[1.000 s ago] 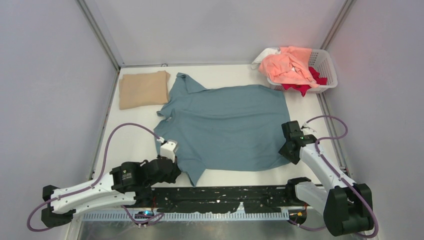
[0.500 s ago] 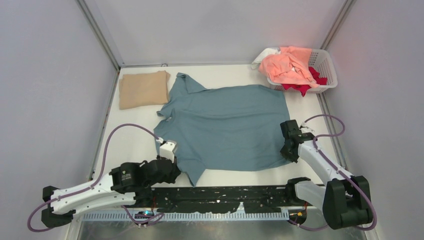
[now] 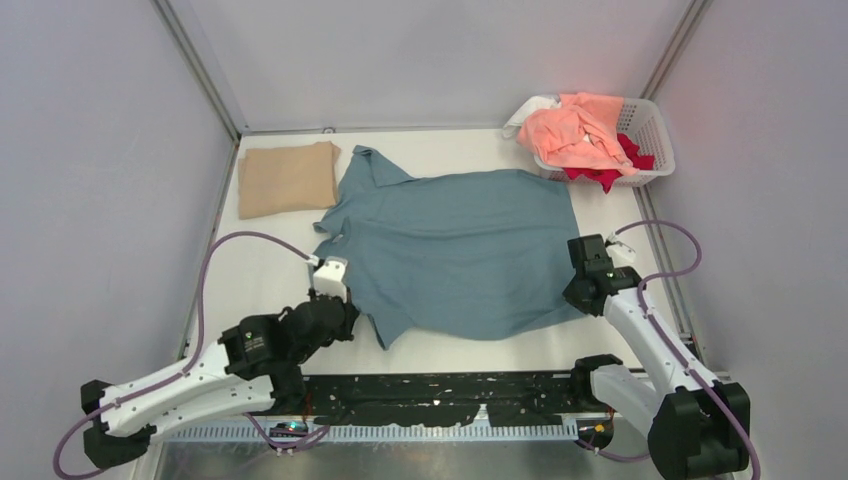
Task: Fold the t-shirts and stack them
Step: Grab the side of the flattened tshirt closest away from the robot with both arms, then fold the flattened tshirt in 1/3 of the way
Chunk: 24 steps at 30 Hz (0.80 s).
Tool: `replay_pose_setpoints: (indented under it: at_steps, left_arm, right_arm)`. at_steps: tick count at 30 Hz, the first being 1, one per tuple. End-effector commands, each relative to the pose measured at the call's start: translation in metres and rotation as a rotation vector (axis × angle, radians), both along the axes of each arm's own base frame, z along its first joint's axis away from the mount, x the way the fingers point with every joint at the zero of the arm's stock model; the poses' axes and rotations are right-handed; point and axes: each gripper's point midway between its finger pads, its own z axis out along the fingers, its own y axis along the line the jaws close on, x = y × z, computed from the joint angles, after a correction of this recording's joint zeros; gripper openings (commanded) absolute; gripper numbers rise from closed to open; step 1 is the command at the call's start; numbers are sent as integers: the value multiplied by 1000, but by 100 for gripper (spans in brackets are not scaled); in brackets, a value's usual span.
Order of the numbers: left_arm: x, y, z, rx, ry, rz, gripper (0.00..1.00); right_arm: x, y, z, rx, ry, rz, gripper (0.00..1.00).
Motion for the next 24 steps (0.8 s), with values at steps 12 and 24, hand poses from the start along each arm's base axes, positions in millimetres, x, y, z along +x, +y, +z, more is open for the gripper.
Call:
replay_pose_setpoints:
  at_steps: [12,24]
  left_arm:
    - [129,-19,45,59,-106,126,0]
    - [180,5,0,208,89,228,0]
  right_arm:
    - [83,-4,61,-76,-204,37,6]
    - [143,-6,78,-115,-283,29,6]
